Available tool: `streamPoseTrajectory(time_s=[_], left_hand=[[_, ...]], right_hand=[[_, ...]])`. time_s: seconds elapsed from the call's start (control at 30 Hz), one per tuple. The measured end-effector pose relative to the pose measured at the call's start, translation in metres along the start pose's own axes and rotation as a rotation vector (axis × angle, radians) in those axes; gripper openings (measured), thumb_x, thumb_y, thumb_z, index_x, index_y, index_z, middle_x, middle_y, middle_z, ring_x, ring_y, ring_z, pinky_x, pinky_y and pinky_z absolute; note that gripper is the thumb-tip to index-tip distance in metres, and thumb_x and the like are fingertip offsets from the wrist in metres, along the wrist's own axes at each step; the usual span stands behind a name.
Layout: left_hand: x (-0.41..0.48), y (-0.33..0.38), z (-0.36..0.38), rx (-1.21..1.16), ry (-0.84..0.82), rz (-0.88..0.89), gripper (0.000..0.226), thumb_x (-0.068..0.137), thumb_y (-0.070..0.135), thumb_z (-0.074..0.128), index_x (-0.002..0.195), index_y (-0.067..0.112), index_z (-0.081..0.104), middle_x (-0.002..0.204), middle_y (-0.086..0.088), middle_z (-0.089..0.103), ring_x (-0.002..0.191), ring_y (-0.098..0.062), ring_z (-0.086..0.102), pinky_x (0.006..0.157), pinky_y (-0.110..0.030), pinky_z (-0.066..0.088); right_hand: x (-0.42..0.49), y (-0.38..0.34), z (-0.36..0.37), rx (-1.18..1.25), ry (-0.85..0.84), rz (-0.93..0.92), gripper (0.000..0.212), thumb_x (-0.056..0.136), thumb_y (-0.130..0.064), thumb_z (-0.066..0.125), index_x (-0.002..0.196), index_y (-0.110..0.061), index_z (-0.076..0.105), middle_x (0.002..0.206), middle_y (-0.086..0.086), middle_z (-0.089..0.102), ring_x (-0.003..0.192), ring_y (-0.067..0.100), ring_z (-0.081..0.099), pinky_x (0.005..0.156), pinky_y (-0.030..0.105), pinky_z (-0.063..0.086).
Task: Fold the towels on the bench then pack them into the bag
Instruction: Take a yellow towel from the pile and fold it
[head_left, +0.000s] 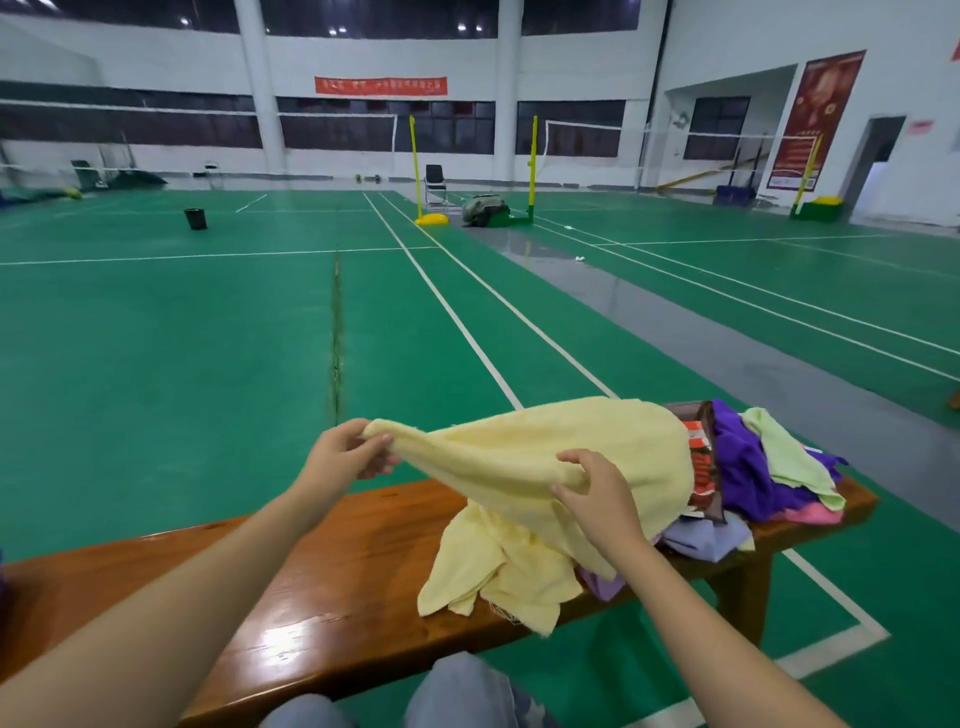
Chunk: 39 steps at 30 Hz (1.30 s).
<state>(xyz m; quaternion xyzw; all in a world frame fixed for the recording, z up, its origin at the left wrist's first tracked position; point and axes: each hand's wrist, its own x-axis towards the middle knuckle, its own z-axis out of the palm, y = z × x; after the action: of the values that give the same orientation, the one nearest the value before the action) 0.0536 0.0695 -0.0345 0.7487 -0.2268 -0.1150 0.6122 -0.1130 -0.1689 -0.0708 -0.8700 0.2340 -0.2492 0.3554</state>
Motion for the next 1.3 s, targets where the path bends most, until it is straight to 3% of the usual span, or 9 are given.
streamPoseTrajectory(time_s=[0.17, 0.33, 0.47, 0.6, 0.77, 1.0, 1.17, 1.3], left_hand=[[-0.024, -0.035, -0.074, 0.127, 0.049, -0.116, 0.011, 0.092, 0.006, 0.056, 0.082, 0.006, 0.059, 0.069, -0.007, 0.067, 0.051, -0.005, 0.063, 0.053, -0.015, 0.049], [-0.053, -0.061, -0.134, 0.22, 0.09, -0.245, 0.011, 0.089, 0.011, 0.061, 0.087, 0.002, 0.065, 0.072, -0.008, 0.069, 0.066, -0.017, 0.064, 0.065, -0.024, 0.05], [-0.073, -0.078, -0.163, 0.231, 0.163, -0.298, 0.008, 0.089, 0.01, 0.061, 0.088, 0.004, 0.066, 0.08, -0.014, 0.07, 0.07, -0.021, 0.064, 0.069, -0.028, 0.048], [-0.081, -0.088, -0.167, 0.248, 0.163, -0.31, 0.006, 0.089, 0.012, 0.061, 0.088, 0.009, 0.066, 0.076, -0.009, 0.072, 0.073, -0.022, 0.065, 0.068, -0.027, 0.049], [-0.078, -0.095, -0.157, 0.265, 0.18, -0.287, 0.004, 0.087, 0.016, 0.065, 0.09, 0.013, 0.064, 0.084, -0.005, 0.069, 0.082, -0.022, 0.065, 0.069, -0.026, 0.048], [-0.051, -0.088, -0.106, 0.3, 0.121, -0.223, 0.035, 0.084, 0.023, 0.07, 0.115, 0.013, 0.06, 0.109, 0.0, 0.061, 0.098, -0.013, 0.057, 0.077, -0.018, 0.042], [-0.019, -0.094, -0.043, 0.314, -0.029, -0.194, 0.052, 0.084, 0.029, 0.069, 0.131, 0.015, 0.052, 0.134, -0.001, 0.053, 0.12, -0.014, 0.049, 0.099, -0.027, 0.038], [0.005, -0.109, -0.001, 0.458, -0.12, -0.268, 0.068, 0.085, 0.04, 0.065, 0.143, 0.019, 0.036, 0.15, -0.002, 0.035, 0.137, -0.022, 0.033, 0.109, -0.037, 0.031]], right_hand=[[-0.003, -0.001, 0.03, -0.125, -0.153, 0.029, 0.048, 0.084, -0.02, 0.066, 0.13, -0.021, 0.051, 0.134, -0.002, 0.05, 0.125, 0.017, 0.043, 0.106, 0.033, 0.036], [-0.016, -0.015, 0.074, -0.158, -0.338, 0.005, 0.057, 0.084, -0.024, 0.067, 0.136, -0.023, 0.045, 0.139, -0.001, 0.045, 0.128, 0.017, 0.041, 0.106, 0.03, 0.034], [-0.026, -0.03, 0.105, -0.165, -0.434, -0.005, 0.059, 0.084, -0.026, 0.066, 0.138, -0.024, 0.042, 0.141, -0.002, 0.043, 0.13, 0.017, 0.04, 0.108, 0.031, 0.035], [-0.034, -0.039, 0.127, -0.239, -0.472, -0.039, 0.06, 0.085, -0.03, 0.065, 0.139, -0.027, 0.041, 0.142, -0.004, 0.043, 0.13, 0.017, 0.04, 0.109, 0.034, 0.034], [-0.038, -0.044, 0.143, -0.298, -0.468, -0.054, 0.058, 0.085, -0.035, 0.065, 0.138, -0.028, 0.042, 0.142, -0.004, 0.045, 0.129, 0.017, 0.042, 0.109, 0.036, 0.034], [-0.032, -0.038, 0.142, -0.368, -0.338, -0.061, 0.051, 0.087, -0.039, 0.062, 0.134, -0.027, 0.047, 0.139, -0.004, 0.047, 0.128, 0.017, 0.042, 0.11, 0.036, 0.033], [-0.02, -0.019, 0.121, -0.514, -0.181, 0.008, 0.049, 0.091, -0.042, 0.053, 0.137, -0.029, 0.041, 0.15, 0.004, 0.03, 0.138, 0.022, 0.025, 0.114, 0.04, 0.023], [-0.015, -0.006, 0.109, -0.526, -0.089, 0.163, 0.057, 0.091, -0.045, 0.052, 0.141, -0.027, 0.033, 0.148, 0.017, 0.023, 0.136, 0.032, 0.025, 0.111, 0.039, 0.027]])
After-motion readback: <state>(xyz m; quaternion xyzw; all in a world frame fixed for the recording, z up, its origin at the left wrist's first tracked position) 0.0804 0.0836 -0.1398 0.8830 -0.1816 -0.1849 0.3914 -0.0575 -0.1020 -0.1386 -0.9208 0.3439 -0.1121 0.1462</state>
